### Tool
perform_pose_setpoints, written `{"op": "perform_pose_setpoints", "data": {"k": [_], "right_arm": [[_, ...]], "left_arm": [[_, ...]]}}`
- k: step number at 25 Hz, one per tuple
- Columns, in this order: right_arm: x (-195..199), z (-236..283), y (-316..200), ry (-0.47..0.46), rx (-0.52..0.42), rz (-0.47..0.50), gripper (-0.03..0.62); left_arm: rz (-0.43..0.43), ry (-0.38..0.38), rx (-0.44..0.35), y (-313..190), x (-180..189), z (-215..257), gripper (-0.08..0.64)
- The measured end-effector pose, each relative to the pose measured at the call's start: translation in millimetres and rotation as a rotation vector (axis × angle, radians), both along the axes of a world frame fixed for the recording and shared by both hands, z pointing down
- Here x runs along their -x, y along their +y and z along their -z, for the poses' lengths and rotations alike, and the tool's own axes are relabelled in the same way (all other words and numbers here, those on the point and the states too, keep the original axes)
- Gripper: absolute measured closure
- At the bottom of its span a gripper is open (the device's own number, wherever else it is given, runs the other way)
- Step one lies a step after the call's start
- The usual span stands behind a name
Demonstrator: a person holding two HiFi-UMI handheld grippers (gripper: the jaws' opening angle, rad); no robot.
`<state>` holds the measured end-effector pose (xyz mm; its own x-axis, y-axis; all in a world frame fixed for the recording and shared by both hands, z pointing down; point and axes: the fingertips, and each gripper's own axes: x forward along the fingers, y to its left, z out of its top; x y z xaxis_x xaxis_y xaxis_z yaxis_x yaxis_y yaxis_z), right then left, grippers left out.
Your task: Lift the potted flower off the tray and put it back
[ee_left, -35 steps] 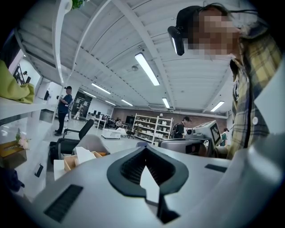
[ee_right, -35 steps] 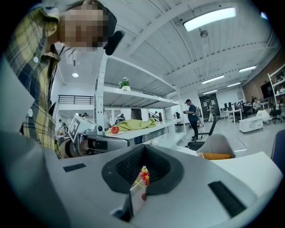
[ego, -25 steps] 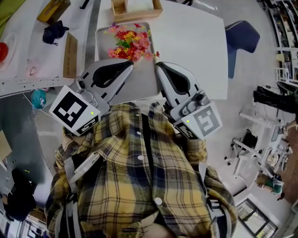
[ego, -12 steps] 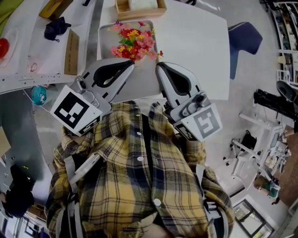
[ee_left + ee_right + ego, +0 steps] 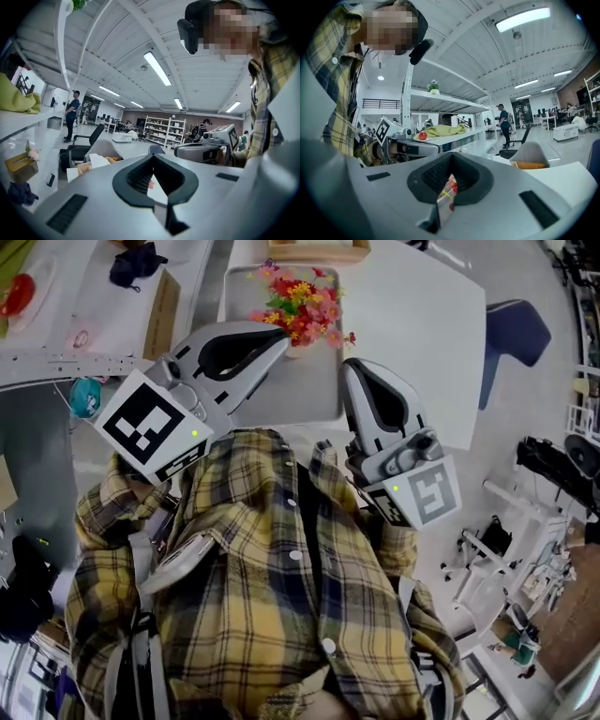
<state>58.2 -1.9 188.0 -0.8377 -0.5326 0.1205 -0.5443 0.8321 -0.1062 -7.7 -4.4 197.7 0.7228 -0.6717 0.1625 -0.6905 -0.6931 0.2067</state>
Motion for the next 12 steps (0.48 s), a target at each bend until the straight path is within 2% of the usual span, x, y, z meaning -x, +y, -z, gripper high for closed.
{"op": "perform_pose_setpoints", "data": {"k": [4, 12], "right_arm": [[8.4, -24.0, -7.3, 0.013, 0.022, 0.011, 0.595], [81.4, -38.1, 19.2, 0.028, -0.009, 0.064, 0.595]], "left_arm": [[-0.010, -0.037, 0.029, -10.5, 9.8, -25.8, 0.552], [0.021, -0.049, -0.005, 14.7, 75.6, -38.1, 0.552]]}}
